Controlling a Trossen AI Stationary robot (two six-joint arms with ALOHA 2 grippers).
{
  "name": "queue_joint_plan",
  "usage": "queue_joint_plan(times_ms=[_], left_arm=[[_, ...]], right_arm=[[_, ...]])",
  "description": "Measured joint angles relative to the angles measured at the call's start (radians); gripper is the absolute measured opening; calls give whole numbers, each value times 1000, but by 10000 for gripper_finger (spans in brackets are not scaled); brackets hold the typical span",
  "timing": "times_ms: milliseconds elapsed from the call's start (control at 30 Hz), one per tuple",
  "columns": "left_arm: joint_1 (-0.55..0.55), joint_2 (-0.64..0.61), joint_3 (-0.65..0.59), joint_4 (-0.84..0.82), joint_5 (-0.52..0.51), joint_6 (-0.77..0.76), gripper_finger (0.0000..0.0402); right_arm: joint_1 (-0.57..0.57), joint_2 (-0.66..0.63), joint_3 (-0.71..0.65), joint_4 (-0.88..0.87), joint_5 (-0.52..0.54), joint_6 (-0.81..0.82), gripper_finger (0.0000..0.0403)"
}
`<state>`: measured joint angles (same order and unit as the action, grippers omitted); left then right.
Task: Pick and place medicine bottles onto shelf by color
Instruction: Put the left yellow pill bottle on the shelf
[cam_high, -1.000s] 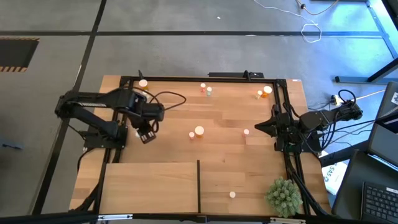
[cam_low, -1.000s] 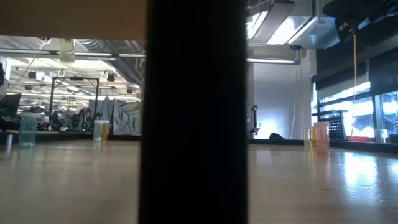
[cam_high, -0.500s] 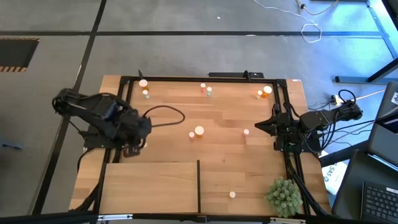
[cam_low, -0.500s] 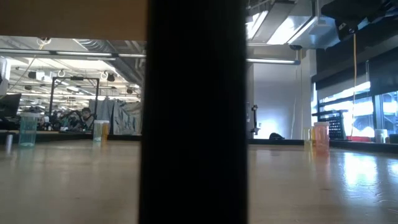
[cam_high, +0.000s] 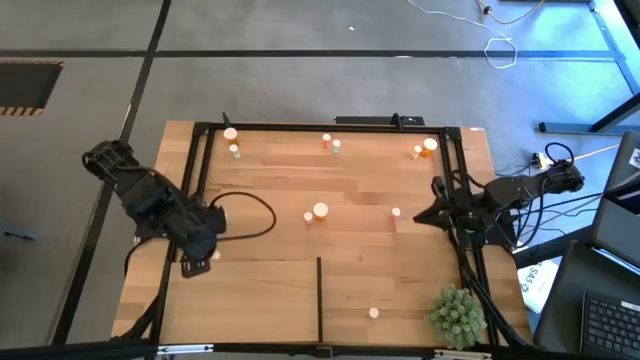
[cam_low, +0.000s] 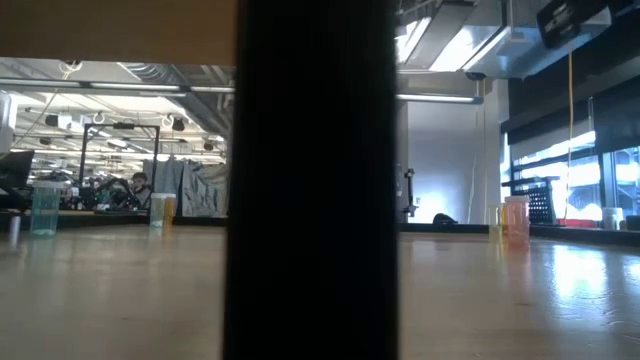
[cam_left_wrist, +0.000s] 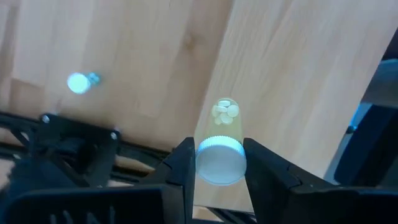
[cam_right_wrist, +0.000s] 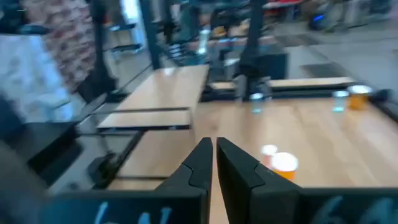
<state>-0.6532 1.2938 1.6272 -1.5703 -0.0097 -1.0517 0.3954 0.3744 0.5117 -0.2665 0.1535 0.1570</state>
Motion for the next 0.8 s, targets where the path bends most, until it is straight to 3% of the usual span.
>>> queue_joint_plan(times_ms=[200, 433, 800], left_arm=[[-94, 1, 0, 1, -7, -115, 97], [-186, 47, 0, 56, 25, -125, 97], [-355, 189, 0, 126, 90, -197, 97]], right_arm=[[0, 100, 97, -45, -32, -5, 27], [-1, 203, 172, -44, -9, -4, 27], [-1, 289, 193, 3, 46, -6, 27]])
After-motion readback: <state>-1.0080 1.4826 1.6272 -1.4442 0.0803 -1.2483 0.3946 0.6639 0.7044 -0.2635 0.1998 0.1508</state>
